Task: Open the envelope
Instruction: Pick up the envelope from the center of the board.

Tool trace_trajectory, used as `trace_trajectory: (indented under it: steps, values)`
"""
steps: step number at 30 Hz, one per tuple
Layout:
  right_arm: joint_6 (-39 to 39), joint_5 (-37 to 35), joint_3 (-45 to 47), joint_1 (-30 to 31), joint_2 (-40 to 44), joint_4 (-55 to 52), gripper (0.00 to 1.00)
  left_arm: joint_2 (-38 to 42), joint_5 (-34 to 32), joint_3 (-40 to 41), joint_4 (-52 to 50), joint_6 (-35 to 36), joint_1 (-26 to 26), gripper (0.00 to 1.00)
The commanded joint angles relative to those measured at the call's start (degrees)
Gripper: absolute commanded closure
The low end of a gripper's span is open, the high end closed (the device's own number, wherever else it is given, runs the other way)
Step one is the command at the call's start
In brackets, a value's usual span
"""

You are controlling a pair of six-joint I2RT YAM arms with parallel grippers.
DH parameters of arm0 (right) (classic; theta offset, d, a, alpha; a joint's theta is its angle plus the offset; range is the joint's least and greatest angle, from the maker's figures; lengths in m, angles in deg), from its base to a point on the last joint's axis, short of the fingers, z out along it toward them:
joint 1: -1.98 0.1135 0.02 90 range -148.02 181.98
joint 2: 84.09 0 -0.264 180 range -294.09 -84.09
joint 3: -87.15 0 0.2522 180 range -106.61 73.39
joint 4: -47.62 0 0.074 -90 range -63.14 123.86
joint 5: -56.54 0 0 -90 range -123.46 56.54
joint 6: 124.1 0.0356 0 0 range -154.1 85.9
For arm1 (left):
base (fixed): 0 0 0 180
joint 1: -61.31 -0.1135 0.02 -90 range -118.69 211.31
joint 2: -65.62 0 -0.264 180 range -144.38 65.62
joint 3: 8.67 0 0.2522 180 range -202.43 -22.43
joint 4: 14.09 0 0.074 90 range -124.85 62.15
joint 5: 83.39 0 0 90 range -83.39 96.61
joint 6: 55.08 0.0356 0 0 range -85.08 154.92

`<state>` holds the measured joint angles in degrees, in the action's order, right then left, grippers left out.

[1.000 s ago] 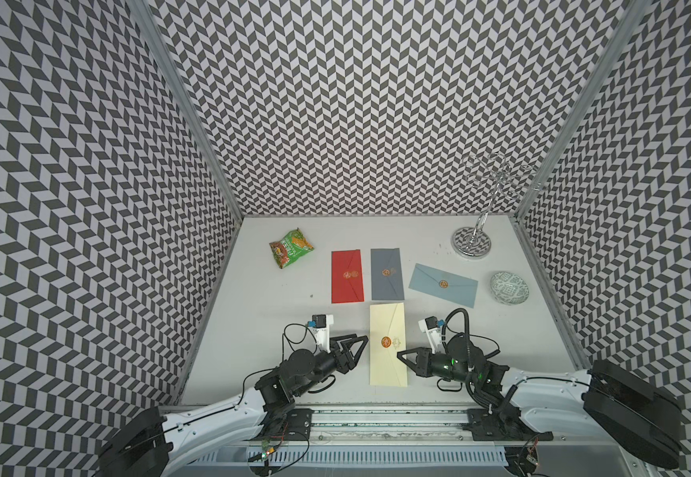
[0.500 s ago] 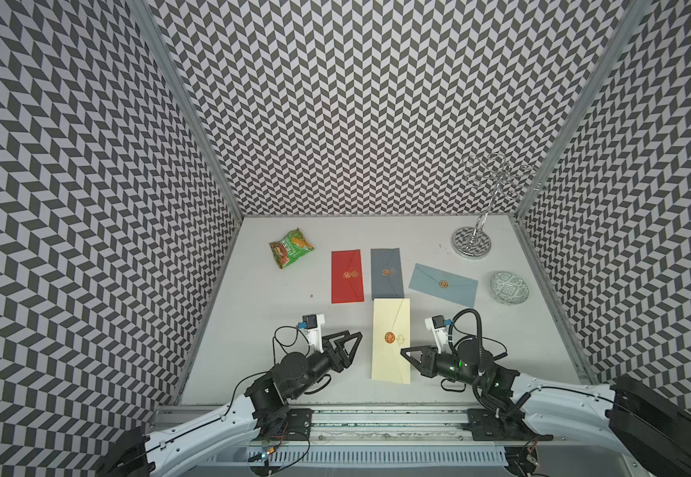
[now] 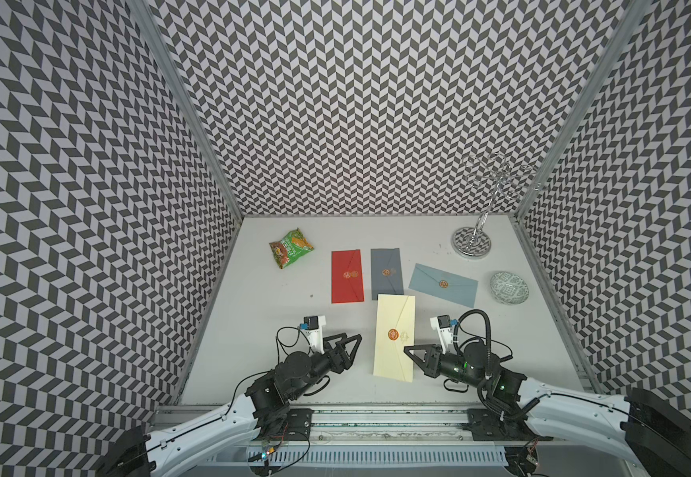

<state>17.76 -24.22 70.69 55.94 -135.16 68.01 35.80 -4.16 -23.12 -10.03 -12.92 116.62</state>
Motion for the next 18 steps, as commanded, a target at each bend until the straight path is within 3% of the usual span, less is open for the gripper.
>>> trace_trajectory:
  steps: [1, 9, 13, 18]
  values:
    - [-1.6, -0.7, 0.5, 0.4, 1.4, 0.7, 1.0, -1.4, 2.4, -1.1, -0.7, 3.0, -1.9, 0.26]
    - [-4.8, 4.0, 0.8, 0.4, 2.9, 4.1, 1.0, -5.5, 25.9, -0.5, 13.7, 2.9, -14.3, 0.24]
    - [-5.4, 7.7, 1.1, 0.5, 2.2, 7.5, 1.0, -6.4, 29.9, -0.7, 19.4, 2.6, -15.6, 0.23]
    - [-6.4, 13.4, 0.9, 0.5, 0.0, 12.2, 1.0, -13.4, 34.4, -3.2, 24.0, 3.8, -15.9, 0.25]
